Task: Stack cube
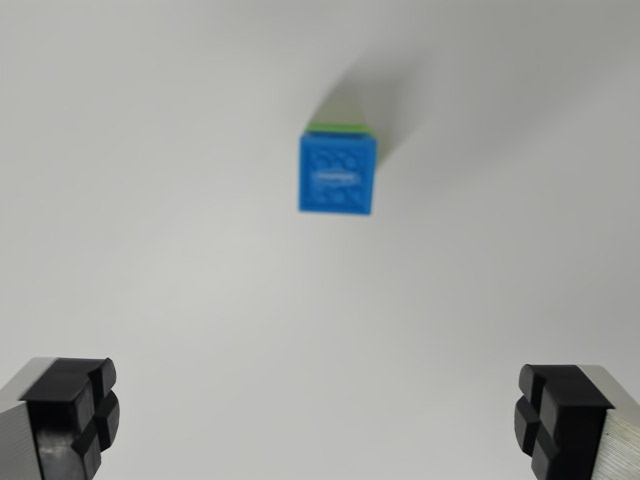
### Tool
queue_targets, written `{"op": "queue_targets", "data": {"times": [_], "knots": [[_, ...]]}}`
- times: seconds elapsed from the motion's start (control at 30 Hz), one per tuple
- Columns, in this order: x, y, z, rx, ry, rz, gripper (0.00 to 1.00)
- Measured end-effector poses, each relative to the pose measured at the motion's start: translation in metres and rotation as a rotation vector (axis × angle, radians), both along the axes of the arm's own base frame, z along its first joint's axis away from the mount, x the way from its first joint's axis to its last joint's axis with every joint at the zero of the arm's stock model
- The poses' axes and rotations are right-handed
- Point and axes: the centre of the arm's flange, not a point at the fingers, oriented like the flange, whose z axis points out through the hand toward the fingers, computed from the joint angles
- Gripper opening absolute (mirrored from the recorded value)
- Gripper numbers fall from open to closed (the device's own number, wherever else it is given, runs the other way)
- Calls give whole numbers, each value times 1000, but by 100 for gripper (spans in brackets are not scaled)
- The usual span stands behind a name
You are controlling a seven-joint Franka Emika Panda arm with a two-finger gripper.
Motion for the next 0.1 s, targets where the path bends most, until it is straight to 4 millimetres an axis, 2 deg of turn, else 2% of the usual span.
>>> {"op": "queue_targets", "data": {"times": [0.1], "knots": [[0,0,0,0,0,0,100]]}}
